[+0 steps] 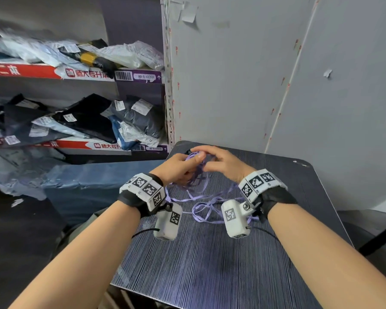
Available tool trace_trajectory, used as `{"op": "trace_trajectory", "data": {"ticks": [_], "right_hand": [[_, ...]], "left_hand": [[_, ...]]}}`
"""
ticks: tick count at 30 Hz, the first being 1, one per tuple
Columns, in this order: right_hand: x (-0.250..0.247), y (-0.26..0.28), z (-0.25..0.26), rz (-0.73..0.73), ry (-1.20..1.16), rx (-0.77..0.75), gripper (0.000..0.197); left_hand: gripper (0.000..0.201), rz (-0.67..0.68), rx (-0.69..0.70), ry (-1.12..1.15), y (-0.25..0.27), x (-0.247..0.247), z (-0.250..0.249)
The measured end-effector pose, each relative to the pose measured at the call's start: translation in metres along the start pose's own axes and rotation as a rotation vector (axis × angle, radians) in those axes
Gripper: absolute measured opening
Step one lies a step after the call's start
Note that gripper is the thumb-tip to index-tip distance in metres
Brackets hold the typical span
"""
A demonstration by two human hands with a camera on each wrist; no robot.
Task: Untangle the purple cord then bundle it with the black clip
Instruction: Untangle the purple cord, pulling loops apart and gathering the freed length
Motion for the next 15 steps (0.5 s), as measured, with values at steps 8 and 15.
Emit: {"op": "trace_trajectory", "data": {"ticks": [8,15], "right_hand": [[0.011,-0.007,-0.022,-0.091,-0.282,0.049,0.038],[0.024,-0.010,-0.035,-0.005,-0.184,0.179,0.025]], "left_hand": [[0.037,-0.061,0.073,0.130,-0.003,-0.013,-0.002],[0.032,-0.159,0.058,0.177,-0.002,-0.034,0.015]]}}
Point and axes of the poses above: each hand's wrist, its own y-axis away from the middle knuckle, its own x-axis out of the palm, z = x × y, the point moved 9 cm from there along -y, towards the middle knuckle, and after that the axes turned 9 degrees about z, right-handed, at the moved point
